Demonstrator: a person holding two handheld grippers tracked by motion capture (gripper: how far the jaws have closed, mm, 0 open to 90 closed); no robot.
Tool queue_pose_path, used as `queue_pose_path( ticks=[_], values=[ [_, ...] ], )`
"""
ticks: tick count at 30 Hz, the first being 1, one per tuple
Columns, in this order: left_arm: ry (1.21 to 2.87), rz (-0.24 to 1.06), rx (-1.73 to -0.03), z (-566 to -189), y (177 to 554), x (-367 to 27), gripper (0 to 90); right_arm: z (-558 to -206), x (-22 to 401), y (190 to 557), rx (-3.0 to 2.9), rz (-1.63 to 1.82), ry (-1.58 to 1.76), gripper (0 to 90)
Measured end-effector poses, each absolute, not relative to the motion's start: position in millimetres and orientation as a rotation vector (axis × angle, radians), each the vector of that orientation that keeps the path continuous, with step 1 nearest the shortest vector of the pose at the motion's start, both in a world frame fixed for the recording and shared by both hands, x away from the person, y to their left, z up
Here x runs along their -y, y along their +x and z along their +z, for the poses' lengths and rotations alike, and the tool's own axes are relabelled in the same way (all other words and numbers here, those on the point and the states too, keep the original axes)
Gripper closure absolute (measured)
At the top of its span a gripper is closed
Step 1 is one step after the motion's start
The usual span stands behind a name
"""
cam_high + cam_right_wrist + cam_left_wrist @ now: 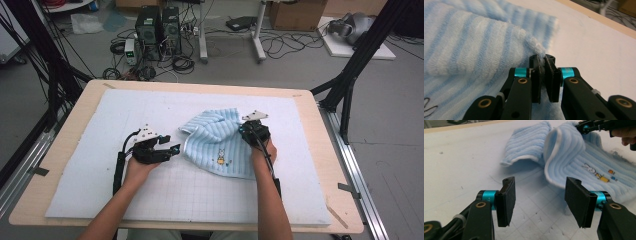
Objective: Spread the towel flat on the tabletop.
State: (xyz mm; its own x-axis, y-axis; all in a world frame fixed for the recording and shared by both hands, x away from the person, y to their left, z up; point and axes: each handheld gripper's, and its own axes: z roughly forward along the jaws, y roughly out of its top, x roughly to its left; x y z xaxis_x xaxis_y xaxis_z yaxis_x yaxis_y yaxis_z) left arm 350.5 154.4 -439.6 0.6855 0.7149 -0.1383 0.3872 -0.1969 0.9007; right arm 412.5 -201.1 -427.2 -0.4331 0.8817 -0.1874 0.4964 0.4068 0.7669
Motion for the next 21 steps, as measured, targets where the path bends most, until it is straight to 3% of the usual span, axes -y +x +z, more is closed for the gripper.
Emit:
queue_pose_path(
  ticks=[4, 5, 7, 11, 13, 14, 21],
  values=[
    [1.820, 0.363, -0.858, -441, 350, -156, 42.5, -430, 207, 415, -2.005, 0.761, 1.227, 82.5],
    [1.819, 0.355, -0.856, -442, 349, -155, 42.5, -431, 210, 415, -2.009, 0.758, 1.248, 73.1],
    [1.829, 0.344, -0.842, -443, 350, -153, 42.7, -430, 211, 414, -2.005, 0.789, 1.252, 69.2],
    [1.875, 0.319, -0.809, -447, 350, -144, 43.9, -422, 222, 401, -1.995, 0.918, 1.267, 45.9],
    [1.887, 0.318, -0.803, -447, 349, -142, 45.9, -420, 224, 397, -1.993, 0.933, 1.273, 43.8],
    [1.898, 0.319, -0.794, -448, 349, -141, 46.4, -418, 230, 390, -2.018, 0.952, 1.276, 37.3],
    [1.926, 0.314, -0.792, -448, 351, -137, 48.0, -419, 252, 353, -2.085, 1.002, 1.227, 31.3]
  ],
)
